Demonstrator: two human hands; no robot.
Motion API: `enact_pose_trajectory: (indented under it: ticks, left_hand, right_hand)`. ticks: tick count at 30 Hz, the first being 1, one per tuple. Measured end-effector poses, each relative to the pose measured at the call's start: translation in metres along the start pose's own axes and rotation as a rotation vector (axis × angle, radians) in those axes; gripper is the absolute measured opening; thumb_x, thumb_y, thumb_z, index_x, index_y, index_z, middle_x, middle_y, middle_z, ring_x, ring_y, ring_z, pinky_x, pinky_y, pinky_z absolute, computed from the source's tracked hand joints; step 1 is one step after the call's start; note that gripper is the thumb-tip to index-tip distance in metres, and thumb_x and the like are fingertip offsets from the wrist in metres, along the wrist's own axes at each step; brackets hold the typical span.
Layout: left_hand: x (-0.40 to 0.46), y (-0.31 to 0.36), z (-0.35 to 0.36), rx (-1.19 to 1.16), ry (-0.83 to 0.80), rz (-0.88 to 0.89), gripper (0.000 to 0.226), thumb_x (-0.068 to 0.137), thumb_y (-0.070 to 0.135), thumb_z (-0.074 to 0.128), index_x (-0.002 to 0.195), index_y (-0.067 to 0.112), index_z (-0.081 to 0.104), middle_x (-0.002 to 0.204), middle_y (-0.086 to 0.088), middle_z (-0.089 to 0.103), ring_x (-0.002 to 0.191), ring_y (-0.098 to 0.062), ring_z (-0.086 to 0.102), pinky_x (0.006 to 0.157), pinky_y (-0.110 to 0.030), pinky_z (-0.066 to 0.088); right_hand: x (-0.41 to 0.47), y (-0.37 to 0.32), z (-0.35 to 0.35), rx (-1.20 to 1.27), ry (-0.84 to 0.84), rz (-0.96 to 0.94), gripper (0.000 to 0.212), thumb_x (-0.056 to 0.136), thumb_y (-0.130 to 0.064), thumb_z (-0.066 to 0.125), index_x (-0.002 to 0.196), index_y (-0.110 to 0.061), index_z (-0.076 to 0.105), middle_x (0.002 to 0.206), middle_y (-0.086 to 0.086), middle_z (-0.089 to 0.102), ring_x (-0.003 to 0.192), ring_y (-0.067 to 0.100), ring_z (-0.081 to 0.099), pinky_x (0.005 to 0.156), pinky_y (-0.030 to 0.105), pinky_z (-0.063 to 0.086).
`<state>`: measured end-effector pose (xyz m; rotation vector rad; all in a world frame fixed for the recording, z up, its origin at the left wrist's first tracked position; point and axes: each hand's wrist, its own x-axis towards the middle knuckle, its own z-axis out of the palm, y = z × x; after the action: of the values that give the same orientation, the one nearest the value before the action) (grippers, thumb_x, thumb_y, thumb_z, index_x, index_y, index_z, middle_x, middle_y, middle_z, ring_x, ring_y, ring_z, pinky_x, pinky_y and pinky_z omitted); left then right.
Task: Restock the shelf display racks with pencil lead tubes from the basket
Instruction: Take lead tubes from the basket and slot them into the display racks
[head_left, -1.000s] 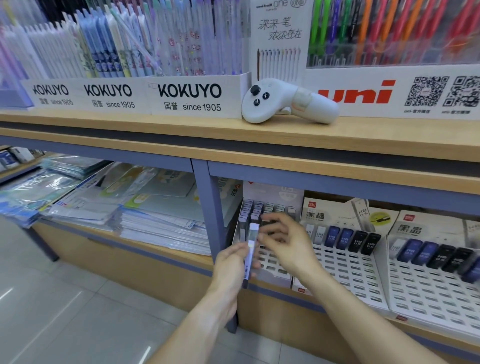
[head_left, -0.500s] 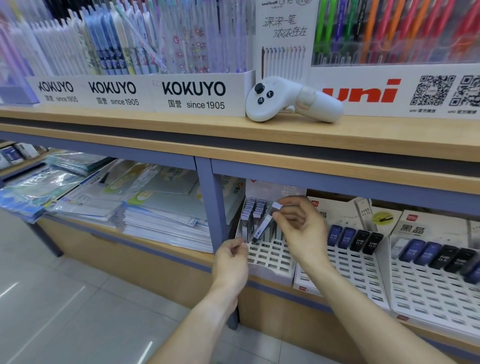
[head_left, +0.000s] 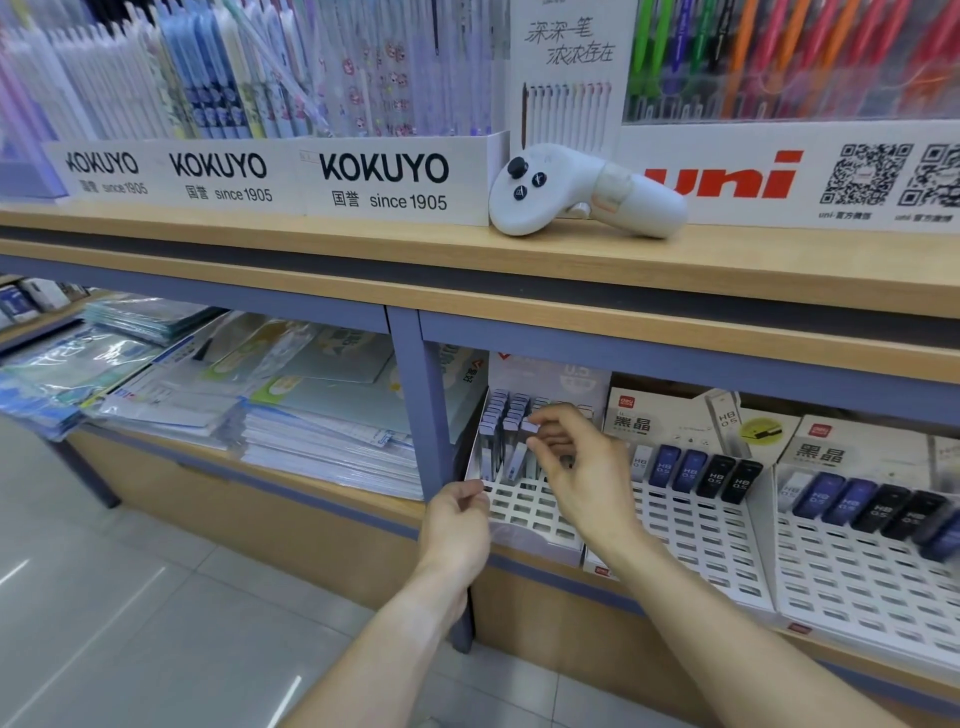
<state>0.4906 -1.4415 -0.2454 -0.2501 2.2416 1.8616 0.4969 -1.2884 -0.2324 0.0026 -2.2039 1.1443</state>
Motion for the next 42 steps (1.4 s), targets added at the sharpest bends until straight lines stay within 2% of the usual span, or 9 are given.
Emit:
enact_pose_trajectory:
  ticks: [11, 15, 21, 24, 29, 33, 37, 39, 42]
  left_hand:
    - [-0.003, 0.002, 0.002, 0.023, -0.049, 0.057, 0.022, 0.106, 0.018, 0.050, 0.125, 0.023, 0.061, 0.117, 0.006, 0.064, 0.112, -0.013, 0.058, 0.093, -0.025, 0.040]
    - [-0.008, 0.006, 0.003, 0.033, -0.063, 0.078, 0.017, 0.107, 0.019, 0.050, 0.119, 0.026, 0.060, 0.121, 0.003, 0.065, 0.117, -0.018, 0.059, 0.099, -0.028, 0.043]
    - [-0.027, 0.010, 0.010, 0.270, -0.074, 0.333, 0.024, 0.105, 0.030, 0.053, 0.126, 0.027, 0.063, 0.120, 0.007, 0.066, 0.109, -0.009, 0.061, 0.094, -0.030, 0.049]
    - [-0.051, 0.002, 0.029, 0.458, -0.175, 0.531, 0.024, 0.103, 0.036, 0.054, 0.124, 0.030, 0.064, 0.113, 0.012, 0.065, 0.102, -0.003, 0.061, 0.089, -0.031, 0.052]
    - [-0.097, -0.060, 0.074, 0.809, -0.531, 0.727, 0.028, 0.102, 0.039, 0.053, 0.127, 0.029, 0.061, 0.108, 0.006, 0.061, 0.102, -0.014, 0.060, 0.086, -0.036, 0.050]
    - [-0.128, -0.125, 0.111, 0.898, -0.740, 0.583, 0.031, 0.101, 0.034, 0.054, 0.129, 0.024, 0.062, 0.115, -0.001, 0.063, 0.107, -0.020, 0.061, 0.093, -0.035, 0.048]
    - [-0.157, -0.203, 0.137, 0.956, -0.816, 0.327, 0.035, 0.101, 0.026, 0.060, 0.134, 0.016, 0.059, 0.125, -0.010, 0.064, 0.117, -0.027, 0.061, 0.096, -0.028, 0.043]
    - [-0.166, -0.230, 0.143, 1.036, -0.866, 0.280, 0.043, 0.099, 0.032, 0.061, 0.140, 0.018, 0.054, 0.132, -0.012, 0.060, 0.124, -0.029, 0.056, 0.099, -0.030, 0.042]
    - [-0.167, -0.251, 0.153, 1.129, -0.931, 0.274, 0.056, 0.098, 0.036, 0.062, 0.147, 0.016, 0.046, 0.142, -0.014, 0.053, 0.134, -0.031, 0.048, 0.109, -0.034, 0.039]
  right_hand:
    - [0.006, -0.006, 0.007, -0.259, -0.175, -0.045, 0.036, 0.090, -0.007, 0.069, 0.121, -0.025, 0.069, 0.111, -0.002, 0.058, 0.087, 0.017, 0.062, 0.079, 0.040, 0.056]
    - [0.004, -0.010, 0.003, -0.377, -0.311, 0.012, 0.051, 0.092, -0.009, 0.065, 0.138, -0.029, 0.056, 0.125, 0.005, 0.053, 0.105, 0.028, 0.060, 0.087, 0.039, 0.051]
    - [-0.048, -0.003, -0.040, -0.250, -0.241, 0.087, 0.046, 0.091, -0.024, 0.070, 0.133, -0.033, 0.053, 0.104, -0.011, 0.054, 0.078, 0.006, 0.056, 0.074, 0.035, 0.054]
    - [-0.100, 0.013, -0.077, -0.180, -0.209, 0.229, 0.036, 0.089, -0.032, 0.072, 0.122, -0.035, 0.059, 0.093, -0.014, 0.060, 0.075, 0.003, 0.061, 0.072, 0.031, 0.055]
    - [-0.202, 0.038, -0.144, -0.144, -0.170, 0.471, 0.026, 0.086, -0.028, 0.077, 0.109, -0.030, 0.066, 0.085, -0.013, 0.066, 0.079, 0.001, 0.063, 0.074, 0.016, 0.051]
    - [-0.286, 0.082, -0.176, -0.202, -0.308, 0.743, 0.023, 0.086, -0.023, 0.078, 0.105, -0.026, 0.066, 0.087, -0.010, 0.070, 0.077, 0.005, 0.065, 0.073, 0.022, 0.050]
    - [-0.347, 0.124, -0.187, -0.286, -0.654, 0.982, 0.036, 0.089, -0.020, 0.074, 0.123, -0.015, 0.063, 0.105, 0.003, 0.069, 0.097, 0.021, 0.066, 0.081, 0.027, 0.049]
    - [-0.361, 0.141, -0.190, -0.293, -0.703, 1.023, 0.041, 0.087, -0.013, 0.075, 0.125, -0.011, 0.063, 0.114, 0.007, 0.068, 0.111, 0.027, 0.065, 0.094, 0.037, 0.052]
    - [-0.368, 0.158, -0.194, -0.375, -0.695, 1.058, 0.048, 0.087, -0.009, 0.068, 0.134, -0.018, 0.059, 0.131, 0.005, 0.065, 0.122, 0.026, 0.061, 0.096, 0.029, 0.050]
